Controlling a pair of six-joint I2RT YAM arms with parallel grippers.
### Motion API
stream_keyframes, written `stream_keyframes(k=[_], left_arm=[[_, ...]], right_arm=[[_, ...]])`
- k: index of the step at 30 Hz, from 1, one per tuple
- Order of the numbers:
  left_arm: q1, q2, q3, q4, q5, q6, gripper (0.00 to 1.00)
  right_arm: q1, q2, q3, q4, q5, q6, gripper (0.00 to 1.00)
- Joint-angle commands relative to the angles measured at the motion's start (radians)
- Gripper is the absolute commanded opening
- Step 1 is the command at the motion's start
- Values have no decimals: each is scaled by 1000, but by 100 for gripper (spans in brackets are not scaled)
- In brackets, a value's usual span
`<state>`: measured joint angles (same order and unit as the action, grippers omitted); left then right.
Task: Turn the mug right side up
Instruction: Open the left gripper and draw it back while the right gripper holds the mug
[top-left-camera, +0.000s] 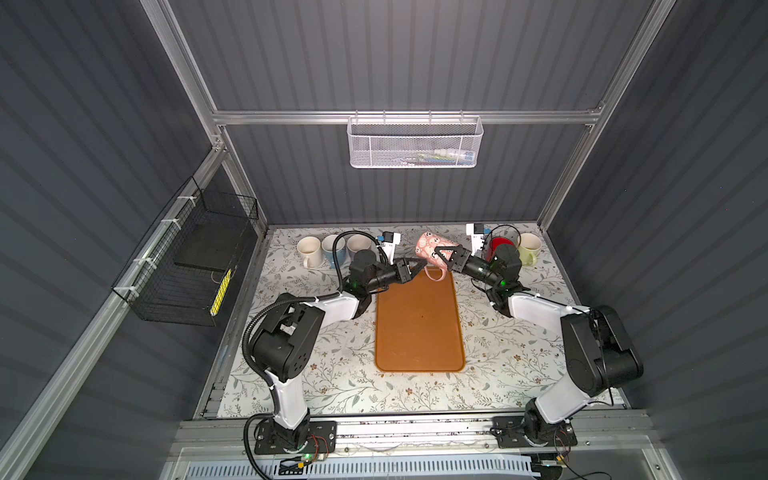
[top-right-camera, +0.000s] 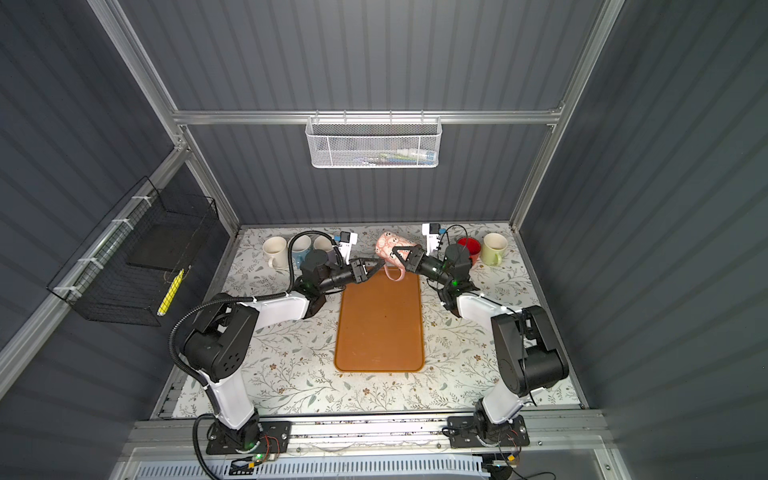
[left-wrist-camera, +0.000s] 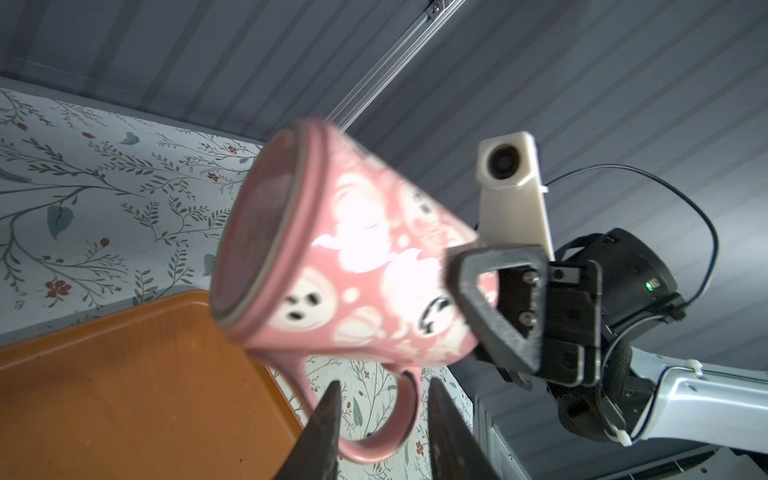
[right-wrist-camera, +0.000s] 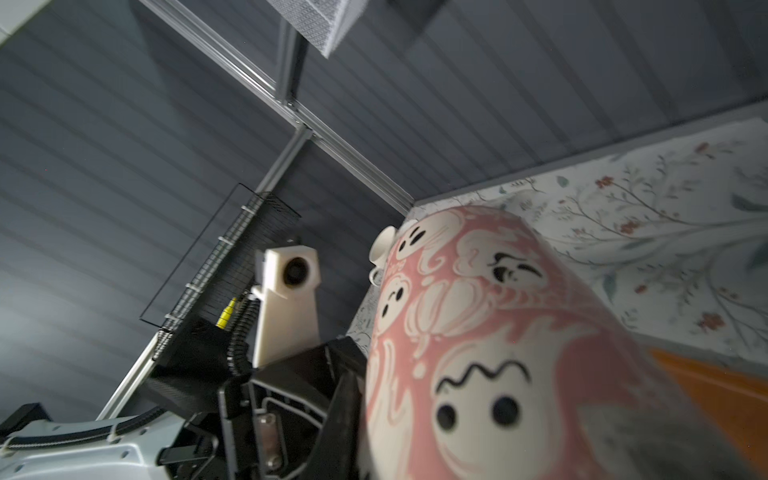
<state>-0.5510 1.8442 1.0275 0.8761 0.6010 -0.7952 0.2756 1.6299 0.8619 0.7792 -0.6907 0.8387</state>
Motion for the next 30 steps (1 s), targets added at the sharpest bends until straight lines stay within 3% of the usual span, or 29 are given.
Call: stream_keyframes(k=[1,9,16,30], left_arm=[[-6,-12,5,8,-5,52,35],[-6,-54,5,-94,-29,130,35],[-18,-122,28,-310,-93,283,35],[-35,-270,96,-792,-338,591,35]], right_arm=[[1,-35,47,-61,26,-99,0],[7,-58,78,-218,47,-181,0],[20,-85,133,-452,81,-304,0],[34,-142,290,-965,240,-567,0]])
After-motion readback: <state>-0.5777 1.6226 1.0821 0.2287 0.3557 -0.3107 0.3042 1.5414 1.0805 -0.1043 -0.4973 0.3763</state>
